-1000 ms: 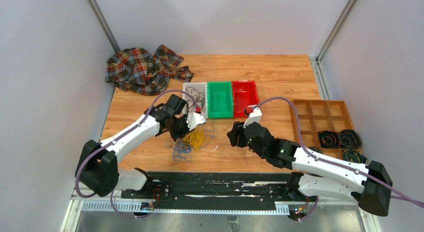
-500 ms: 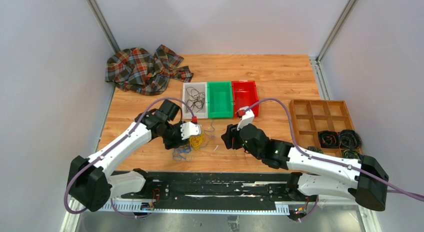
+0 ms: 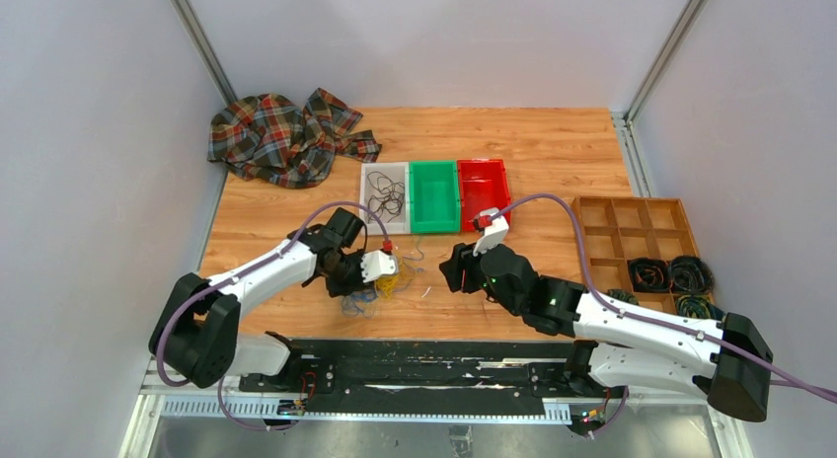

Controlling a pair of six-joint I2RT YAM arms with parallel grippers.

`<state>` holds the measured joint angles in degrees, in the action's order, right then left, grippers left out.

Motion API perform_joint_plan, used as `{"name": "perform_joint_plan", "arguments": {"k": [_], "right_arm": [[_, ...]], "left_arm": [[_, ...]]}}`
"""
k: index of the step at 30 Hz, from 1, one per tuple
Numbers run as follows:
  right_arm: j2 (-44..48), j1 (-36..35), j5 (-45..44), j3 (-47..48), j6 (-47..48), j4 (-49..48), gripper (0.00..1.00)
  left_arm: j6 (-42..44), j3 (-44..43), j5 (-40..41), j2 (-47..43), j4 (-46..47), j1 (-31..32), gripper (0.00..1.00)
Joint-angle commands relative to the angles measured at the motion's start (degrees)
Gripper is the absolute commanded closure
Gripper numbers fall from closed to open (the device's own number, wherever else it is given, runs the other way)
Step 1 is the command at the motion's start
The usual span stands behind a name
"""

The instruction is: Untangle the cables

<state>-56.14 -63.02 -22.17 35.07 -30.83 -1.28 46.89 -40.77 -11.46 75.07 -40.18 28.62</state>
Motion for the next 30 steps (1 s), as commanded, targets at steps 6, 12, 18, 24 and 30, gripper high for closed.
{"name": "perform_joint_plan", "arguments": {"k": [6,12,18,24,30], "right_arm": [[0.64,-1.14,-2.34,-0.80,0.09,0.15,0.49],[-0.74,-1.14,0.29,-0.61,1.69,-3.78,0.49],[-3.72,-1.45,4.75,0.77,2.99,-7.73,0.49],[-5.15,-3.42,6.52,1.16,6.41,-14.59,0.48],[-8.44,-5.11,8.43,4.22,8.09,-18.13,0.47]], "left_arm": [[-1.07,-2.52,-1.34,-4.14,-3.03,-0.34,0.99],[-2.96,-16.29,-8.49,-10.61,-13.05,-0.32,0.99],[-5.46,-24.94,-13.18,-10.98,-20.39,-0.23,0.99],[-7.90,-27.32,-15.70,-11.87,-21.15,1.31,0.99],[-8.74,-27.98,-17.27,-12.18,-21.71,3.46,0.99]]}}
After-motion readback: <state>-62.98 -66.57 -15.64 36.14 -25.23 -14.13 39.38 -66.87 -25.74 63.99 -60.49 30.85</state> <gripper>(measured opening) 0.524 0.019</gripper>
